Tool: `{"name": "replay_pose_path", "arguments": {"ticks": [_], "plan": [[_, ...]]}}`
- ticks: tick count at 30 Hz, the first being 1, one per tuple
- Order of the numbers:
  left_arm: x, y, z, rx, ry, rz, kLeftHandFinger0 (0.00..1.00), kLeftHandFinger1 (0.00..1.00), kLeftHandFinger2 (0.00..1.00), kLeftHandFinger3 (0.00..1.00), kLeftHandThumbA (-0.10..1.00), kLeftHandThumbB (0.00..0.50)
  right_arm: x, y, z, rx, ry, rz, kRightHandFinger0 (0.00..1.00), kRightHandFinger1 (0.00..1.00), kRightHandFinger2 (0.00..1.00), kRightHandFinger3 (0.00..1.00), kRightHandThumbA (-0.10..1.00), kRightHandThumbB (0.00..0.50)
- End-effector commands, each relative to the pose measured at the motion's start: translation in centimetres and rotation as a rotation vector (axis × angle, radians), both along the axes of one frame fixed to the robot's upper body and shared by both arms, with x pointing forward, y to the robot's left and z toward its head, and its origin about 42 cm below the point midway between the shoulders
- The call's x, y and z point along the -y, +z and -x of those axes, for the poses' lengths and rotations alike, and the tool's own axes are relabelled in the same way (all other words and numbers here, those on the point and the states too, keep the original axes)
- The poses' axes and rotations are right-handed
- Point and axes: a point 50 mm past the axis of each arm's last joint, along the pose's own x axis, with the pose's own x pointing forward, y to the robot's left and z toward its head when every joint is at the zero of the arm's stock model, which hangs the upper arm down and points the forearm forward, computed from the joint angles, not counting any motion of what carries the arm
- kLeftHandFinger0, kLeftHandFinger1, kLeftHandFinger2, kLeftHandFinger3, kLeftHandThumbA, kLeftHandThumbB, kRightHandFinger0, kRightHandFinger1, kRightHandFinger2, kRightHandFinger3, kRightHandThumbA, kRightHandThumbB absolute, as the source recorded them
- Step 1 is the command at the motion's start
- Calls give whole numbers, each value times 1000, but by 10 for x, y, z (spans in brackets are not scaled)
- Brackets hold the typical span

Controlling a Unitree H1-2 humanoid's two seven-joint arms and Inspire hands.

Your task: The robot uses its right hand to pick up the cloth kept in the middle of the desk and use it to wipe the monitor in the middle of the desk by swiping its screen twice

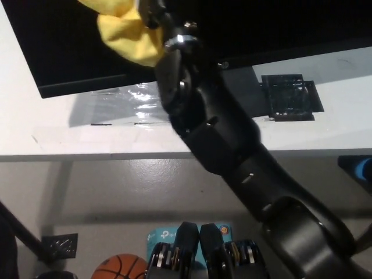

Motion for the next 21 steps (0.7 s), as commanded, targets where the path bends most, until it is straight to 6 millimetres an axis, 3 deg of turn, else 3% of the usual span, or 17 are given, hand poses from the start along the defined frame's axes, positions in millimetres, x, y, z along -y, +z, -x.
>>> {"name": "replay_pose_path", "arguments": {"ticks": [1, 2, 3, 5, 6, 7, 9, 11, 12, 13, 14, 15, 16, 17, 19, 20, 21], "plan": [[-2, 3, 3, 26, -9, -12, 533, 548, 704, 956, 323, 16, 21, 11, 6, 41, 22, 30, 0, 31, 448, 168, -100, 75], [-2, 3, 3, 29, -5, -7, 532, 542, 693, 945, 339, 14, 30, 5, 8, 57, 33, 8, 0, 47, 458, 123, -100, 87], [-2, 4, 3, 27, -6, -5, 532, 542, 693, 946, 339, 14, 36, 0, 9, 38, 32, -5, 0, 53, 464, 123, -100, 67], [-3, 5, 0, 30, -14, -7, 536, 546, 705, 952, 347, 8, 48, -6, 12, 38, 10, 8, 0, 103, 514, 189, -100, 69], [-3, 6, -1, 29, -16, -11, 538, 548, 708, 953, 348, 6, 59, -14, 15, 44, 2, 16, 0, 49, 417, 305, -100, 107], [-3, 6, -1, 28, -15, -11, 543, 560, 715, 955, 331, 1, 63, -17, 16, 41, 2, 16, 0, 12, 365, 361, -100, 135], [-2, 8, -1, 24, -17, -13, 556, 574, 722, 961, 319, 0, 75, -26, 20, 17, -2, 13, 0, 0, 261, 399, -100, 166], [-4, 9, -6, 43, -12, -10, 546, 564, 712, 948, 307, 1, 89, -32, 23, 17, -11, 41, 0, 5, 304, 489, -100, 139], [-4, 10, -6, 44, -13, -13, 540, 557, 706, 941, 312, 1, 94, -37, 24, 14, -12, 43, 0, 1, 254, 258, -100, 99], [-2, 10, -6, 47, -14, -15, 538, 556, 705, 940, 314, 1, 101, -44, 26, 11, -13, 48, 0, 0, 279, 191, -100, 111], [-2, 9, -7, 48, -16, -14, 532, 547, 697, 926, 310, 0, 107, -49, 28, -6, -20, 65, 0, 9, 360, 87, -100, 86], [-2, 10, -6, 49, -11, -11, 532, 542, 693, 917, 307, 0, 112, -54, 30, -9, -18, 72, 0, 2, 365, 175, -100, 87], [-3, 7, -6, 50, -7, -16, 521, 529, 684, 913, 306, 7, 127, -69, 31, -5, -29, 100, 0, 5, 368, 112, -100, 89], [-3, 8, -6, 50, -4, -14, 523, 531, 684, 918, 306, 1, 128, -71, 30, -18, -37, 109, 0, 23, 408, 66, -100, 75], [-3, 10, -6, 51, -2, -10, 537, 551, 697, 935, 304, 0, 139, -82, 27, -40, -65, 137, 0, 70, 485, 44, -100, 88], [-2, 11, -6, 45, 3, -12, 550, 567, 712, 950, 300, 0, 147, -90, 25, -61, -74, 143, 0, 83, 504, 178, -100, 112], [-3, 9, -6, 46, 4, -14, 555, 577, 727, 958, 291, 0, 164, -105, 18, -81, -106, 174, 0, 94, 504, 237, -100, 92]]}}
